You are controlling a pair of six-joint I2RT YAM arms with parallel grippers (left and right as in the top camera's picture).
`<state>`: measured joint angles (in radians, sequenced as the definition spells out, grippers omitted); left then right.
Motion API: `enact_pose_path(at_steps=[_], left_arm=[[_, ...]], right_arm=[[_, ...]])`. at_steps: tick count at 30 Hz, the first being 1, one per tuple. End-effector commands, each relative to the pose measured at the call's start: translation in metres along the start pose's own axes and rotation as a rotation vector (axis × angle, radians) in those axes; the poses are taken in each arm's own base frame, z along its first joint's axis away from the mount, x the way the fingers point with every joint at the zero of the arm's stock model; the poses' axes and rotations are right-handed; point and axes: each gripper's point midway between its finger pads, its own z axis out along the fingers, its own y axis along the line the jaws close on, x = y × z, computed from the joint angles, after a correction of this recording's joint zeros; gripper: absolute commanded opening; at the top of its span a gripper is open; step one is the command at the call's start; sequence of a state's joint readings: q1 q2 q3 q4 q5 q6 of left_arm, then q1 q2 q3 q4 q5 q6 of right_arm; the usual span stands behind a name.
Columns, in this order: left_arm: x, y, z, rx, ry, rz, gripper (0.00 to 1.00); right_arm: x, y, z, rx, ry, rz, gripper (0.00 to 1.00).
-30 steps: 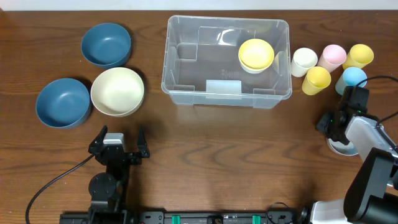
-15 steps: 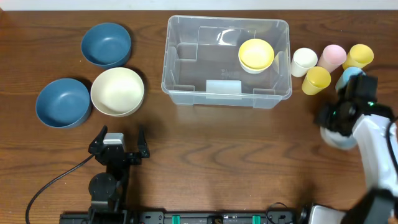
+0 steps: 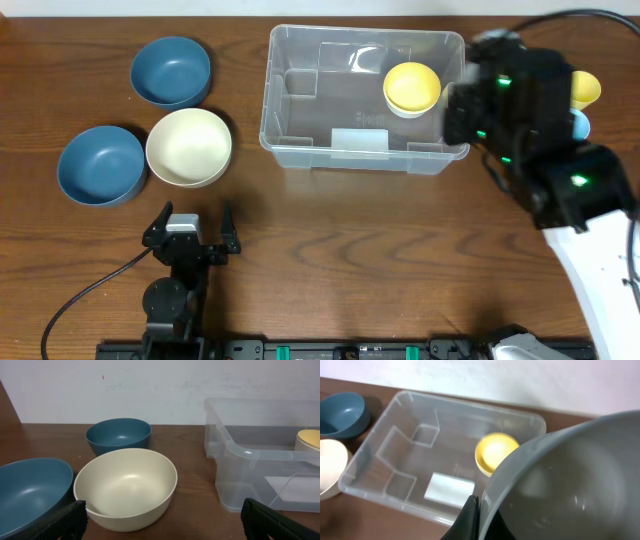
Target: Pack container
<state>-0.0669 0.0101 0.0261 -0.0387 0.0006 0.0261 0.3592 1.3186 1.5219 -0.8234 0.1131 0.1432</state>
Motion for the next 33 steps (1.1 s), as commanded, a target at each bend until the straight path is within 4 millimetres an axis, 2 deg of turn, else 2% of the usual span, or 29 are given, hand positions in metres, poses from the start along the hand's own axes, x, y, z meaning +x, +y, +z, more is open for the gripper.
enact_pose_path(at_steps=[1, 5, 11, 16, 23, 33], left_arm=[[0.018, 0.003, 0.001, -0.016, 0.051, 0.012, 0.98], [0.018, 0.003, 0.001, -0.016, 0.051, 0.012, 0.98], [0.018, 0.003, 0.001, -0.016, 0.051, 0.012, 0.98], [0.018, 0.003, 0.001, -0.016, 0.051, 0.012, 0.98], [0.018, 0.003, 0.001, -0.016, 0.051, 0.012, 0.98], [0.018, 0.003, 0.001, -0.016, 0.051, 0.012, 0.98]], right_arm=[[-0.009, 0.002, 0.022, 0.111, -0.012, -0.141, 0.01], [-0.001, 0.011, 0.065, 0.138, 0.033, -0.242, 0.01], [0.036, 0.018, 0.149, 0.152, 0.15, -0.323, 0.01], [0.061, 0.019, 0.198, 0.171, 0.191, -0.341, 0.01], [0.075, 0.017, 0.239, 0.187, 0.185, -0.332, 0.01], [0.101, 0.004, 0.273, 0.207, 0.219, -0.312, 0.01]])
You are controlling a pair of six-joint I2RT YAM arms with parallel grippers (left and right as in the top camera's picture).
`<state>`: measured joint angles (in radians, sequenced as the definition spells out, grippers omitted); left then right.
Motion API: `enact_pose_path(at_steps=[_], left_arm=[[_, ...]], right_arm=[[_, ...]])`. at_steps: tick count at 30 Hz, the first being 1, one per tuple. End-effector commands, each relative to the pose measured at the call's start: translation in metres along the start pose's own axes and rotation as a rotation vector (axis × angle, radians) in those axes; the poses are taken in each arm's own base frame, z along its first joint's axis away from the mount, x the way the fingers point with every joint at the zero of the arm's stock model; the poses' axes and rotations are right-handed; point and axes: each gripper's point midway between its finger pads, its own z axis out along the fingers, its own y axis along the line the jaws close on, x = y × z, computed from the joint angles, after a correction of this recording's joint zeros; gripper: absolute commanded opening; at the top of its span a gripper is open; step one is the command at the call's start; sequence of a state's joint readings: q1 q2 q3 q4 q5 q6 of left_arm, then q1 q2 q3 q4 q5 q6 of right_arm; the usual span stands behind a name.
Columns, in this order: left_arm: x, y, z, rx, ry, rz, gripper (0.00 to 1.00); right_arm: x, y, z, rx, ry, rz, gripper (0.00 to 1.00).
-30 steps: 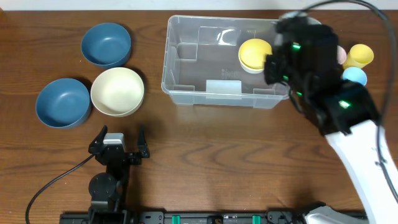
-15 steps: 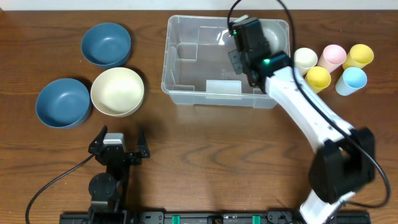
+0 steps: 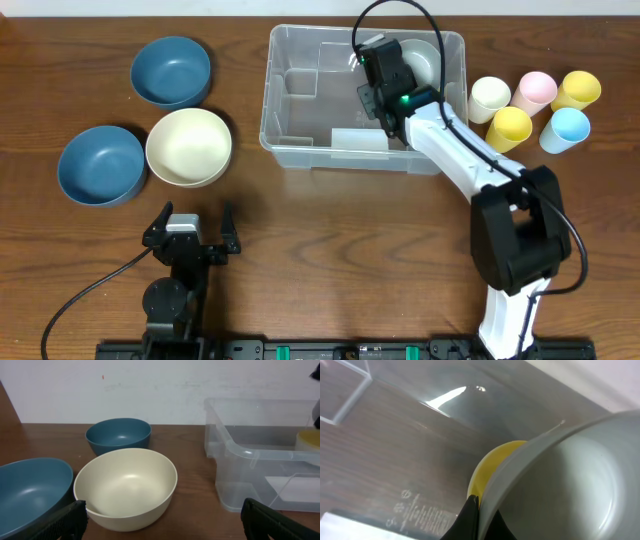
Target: Pack container
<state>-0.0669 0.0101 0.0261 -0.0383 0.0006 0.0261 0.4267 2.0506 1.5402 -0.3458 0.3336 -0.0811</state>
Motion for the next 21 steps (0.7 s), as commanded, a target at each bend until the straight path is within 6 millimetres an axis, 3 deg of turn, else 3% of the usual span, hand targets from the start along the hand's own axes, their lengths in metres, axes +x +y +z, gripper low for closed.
enact_pose_path(at_steps=[1, 7, 12, 14, 21], left_arm=[[0.018, 0.003, 0.001, -0.016, 0.052, 0.012, 0.98], [0.018, 0.003, 0.001, -0.016, 0.052, 0.012, 0.98], [0.018, 0.003, 0.001, -0.016, 0.052, 0.012, 0.98], [0.018, 0.003, 0.001, -0.016, 0.052, 0.012, 0.98], [0.018, 0.003, 0.001, -0.016, 0.052, 0.012, 0.98]], right_arm=[[0.003, -0.011, 0.013, 0.031, 0.01, 0.015, 0.01], [0.014, -0.027, 0.027, 0.05, 0.034, 0.051, 0.02], [0.017, -0.033, 0.03, 0.049, 0.042, 0.06, 0.44], [0.016, -0.031, 0.029, 0.047, 0.04, 0.057, 0.51], [0.009, -0.008, 0.019, 0.015, 0.026, 0.017, 0.52]])
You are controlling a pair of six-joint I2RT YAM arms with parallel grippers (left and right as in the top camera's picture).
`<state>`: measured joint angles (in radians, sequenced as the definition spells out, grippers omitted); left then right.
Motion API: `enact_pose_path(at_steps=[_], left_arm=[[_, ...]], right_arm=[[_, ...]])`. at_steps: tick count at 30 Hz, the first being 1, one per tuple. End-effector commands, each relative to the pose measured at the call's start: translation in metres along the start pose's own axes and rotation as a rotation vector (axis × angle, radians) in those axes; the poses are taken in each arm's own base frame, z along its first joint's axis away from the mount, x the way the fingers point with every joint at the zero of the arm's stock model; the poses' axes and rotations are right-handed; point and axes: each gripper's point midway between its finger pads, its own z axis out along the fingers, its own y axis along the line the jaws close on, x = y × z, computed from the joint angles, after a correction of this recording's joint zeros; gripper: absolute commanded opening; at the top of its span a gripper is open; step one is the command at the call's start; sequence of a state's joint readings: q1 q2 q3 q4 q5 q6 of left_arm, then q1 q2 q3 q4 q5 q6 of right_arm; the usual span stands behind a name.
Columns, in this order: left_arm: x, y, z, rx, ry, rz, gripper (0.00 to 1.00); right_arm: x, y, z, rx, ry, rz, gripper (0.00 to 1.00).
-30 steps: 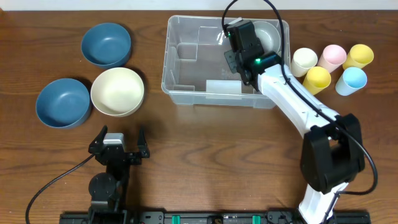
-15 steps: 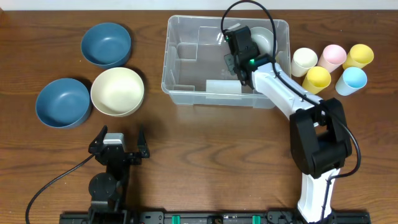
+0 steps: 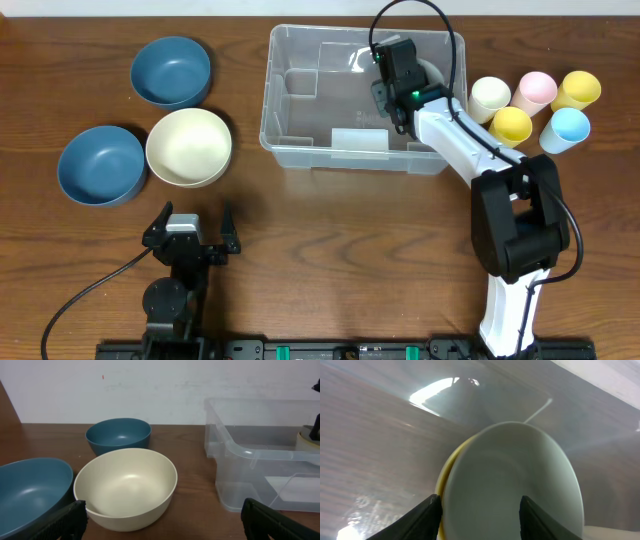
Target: Pack container
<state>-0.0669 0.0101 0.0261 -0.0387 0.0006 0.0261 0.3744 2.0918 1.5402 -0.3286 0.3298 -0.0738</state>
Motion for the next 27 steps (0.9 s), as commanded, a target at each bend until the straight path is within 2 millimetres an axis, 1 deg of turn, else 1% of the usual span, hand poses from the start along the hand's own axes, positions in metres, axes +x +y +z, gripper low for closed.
enact_pose_path(at_steps=[1, 5, 8, 11, 13, 17, 19, 20, 22, 24, 26, 27], left_arm=[[0.018, 0.003, 0.001, -0.016, 0.051, 0.012, 0.98], [0.018, 0.003, 0.001, -0.016, 0.051, 0.012, 0.98], [0.018, 0.004, 0.001, -0.016, 0.051, 0.012, 0.98], [0.018, 0.003, 0.001, -0.016, 0.051, 0.012, 0.98], [0.018, 0.003, 0.001, -0.016, 0.051, 0.012, 0.98], [0.018, 0.003, 0.001, -0.016, 0.051, 0.012, 0.98], [0.018, 0.003, 0.001, -0.016, 0.051, 0.012, 0.98], [0.018, 0.003, 0.001, -0.016, 0.051, 0.012, 0.98], [0.018, 0.003, 0.001, -0.016, 0.051, 0.012, 0.98], [0.018, 0.003, 0.001, -0.016, 0.051, 0.011, 0.98], [0.018, 0.003, 0.001, -0.016, 0.051, 0.012, 0.98], [0.018, 0.003, 0.001, -0.016, 0.051, 0.012, 0.98]], right_arm=[[-0.008, 0.016, -0.005, -0.016, -0.017, -0.026, 0.52], [-0.018, 0.029, -0.018, -0.032, -0.033, -0.053, 0.52], [-0.027, 0.037, -0.038, -0.051, -0.018, -0.073, 0.53], [-0.042, 0.045, -0.075, -0.076, -0.004, -0.09, 0.6], [-0.052, 0.046, -0.101, -0.089, -0.009, -0.071, 0.63], [-0.073, 0.041, -0.164, -0.151, -0.046, 0.02, 0.72], [-0.079, 0.038, -0.195, -0.213, -0.063, 0.076, 0.75], [-0.079, 0.033, -0.207, -0.224, -0.067, 0.106, 0.77], [-0.077, 0.016, -0.23, -0.22, -0.067, 0.191, 0.8], [-0.07, -0.008, -0.249, -0.202, -0.059, 0.267, 0.81], [-0.061, -0.037, -0.26, -0.162, -0.047, 0.334, 0.82], [-0.056, -0.051, -0.262, -0.14, -0.034, 0.366, 0.82]])
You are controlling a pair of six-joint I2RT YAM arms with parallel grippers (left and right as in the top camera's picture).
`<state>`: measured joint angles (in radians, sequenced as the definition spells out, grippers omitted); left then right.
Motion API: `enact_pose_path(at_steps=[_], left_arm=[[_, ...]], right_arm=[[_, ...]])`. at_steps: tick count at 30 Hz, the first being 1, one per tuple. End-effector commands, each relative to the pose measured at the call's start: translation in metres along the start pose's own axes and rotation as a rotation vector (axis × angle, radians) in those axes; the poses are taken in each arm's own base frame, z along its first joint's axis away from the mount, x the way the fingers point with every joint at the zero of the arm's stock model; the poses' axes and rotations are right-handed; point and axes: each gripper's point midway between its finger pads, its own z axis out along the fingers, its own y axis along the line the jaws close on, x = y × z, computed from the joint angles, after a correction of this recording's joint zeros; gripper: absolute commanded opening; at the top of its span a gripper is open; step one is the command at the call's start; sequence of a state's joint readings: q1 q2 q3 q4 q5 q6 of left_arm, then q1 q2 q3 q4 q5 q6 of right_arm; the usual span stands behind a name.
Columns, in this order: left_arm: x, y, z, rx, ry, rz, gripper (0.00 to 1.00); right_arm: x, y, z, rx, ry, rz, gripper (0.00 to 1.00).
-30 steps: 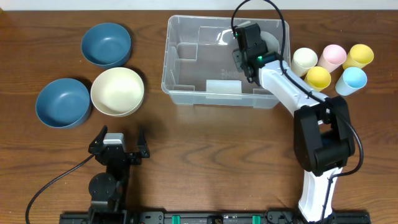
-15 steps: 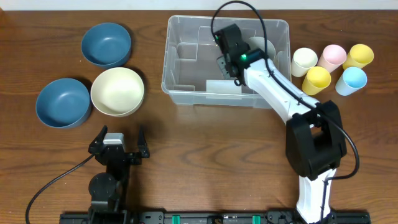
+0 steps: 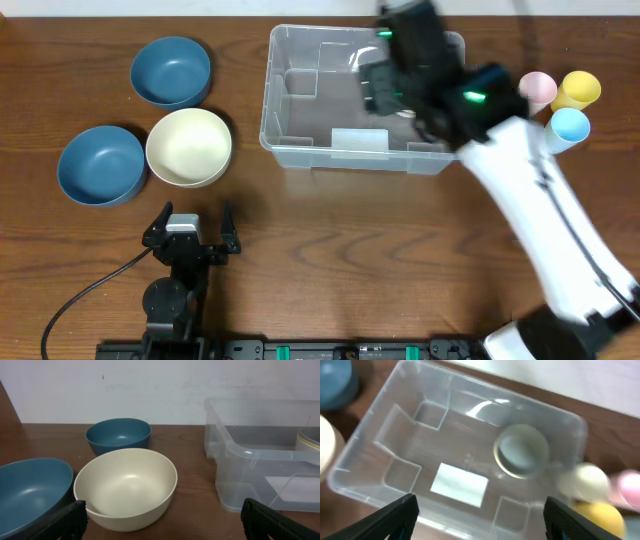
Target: Pack container
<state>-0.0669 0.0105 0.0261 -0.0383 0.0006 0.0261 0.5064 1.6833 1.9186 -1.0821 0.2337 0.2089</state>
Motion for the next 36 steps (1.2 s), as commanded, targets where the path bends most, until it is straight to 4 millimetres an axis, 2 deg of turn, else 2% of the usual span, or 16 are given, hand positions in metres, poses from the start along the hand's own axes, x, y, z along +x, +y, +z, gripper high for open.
enact_pose_path(at_steps=[1, 4, 8, 14, 18, 23, 30, 36], left_arm=[[0.018, 0.003, 0.001, -0.016, 0.051, 0.012, 0.98], [0.018, 0.003, 0.001, -0.016, 0.051, 0.012, 0.98], [0.018, 0.003, 0.001, -0.016, 0.051, 0.012, 0.98], [0.018, 0.003, 0.001, -0.016, 0.051, 0.012, 0.98], [0.018, 0.003, 0.001, -0.016, 0.051, 0.012, 0.98], [0.018, 0.003, 0.001, -0.016, 0.051, 0.012, 0.98], [0.018, 0.003, 0.001, -0.016, 0.051, 0.012, 0.98], [0.018, 0.003, 0.001, -0.016, 0.051, 0.012, 0.98]], right_arm=[[0.002, -0.053, -0.019, 0.079, 0.004, 0.206, 0.82], [0.019, -0.103, -0.022, 0.171, 0.065, 0.294, 0.83], [0.053, -0.168, -0.009, 0.3, 0.178, 0.467, 0.83], [0.103, -0.226, 0.031, 0.374, 0.32, 0.69, 0.84], [0.135, -0.245, 0.067, 0.353, 0.401, 0.78, 0.83], [0.164, -0.257, 0.102, 0.321, 0.463, 0.854, 0.81], [0.19, -0.265, 0.133, 0.332, 0.479, 0.872, 0.77], [0.208, -0.265, 0.152, 0.332, 0.463, 0.872, 0.66]])
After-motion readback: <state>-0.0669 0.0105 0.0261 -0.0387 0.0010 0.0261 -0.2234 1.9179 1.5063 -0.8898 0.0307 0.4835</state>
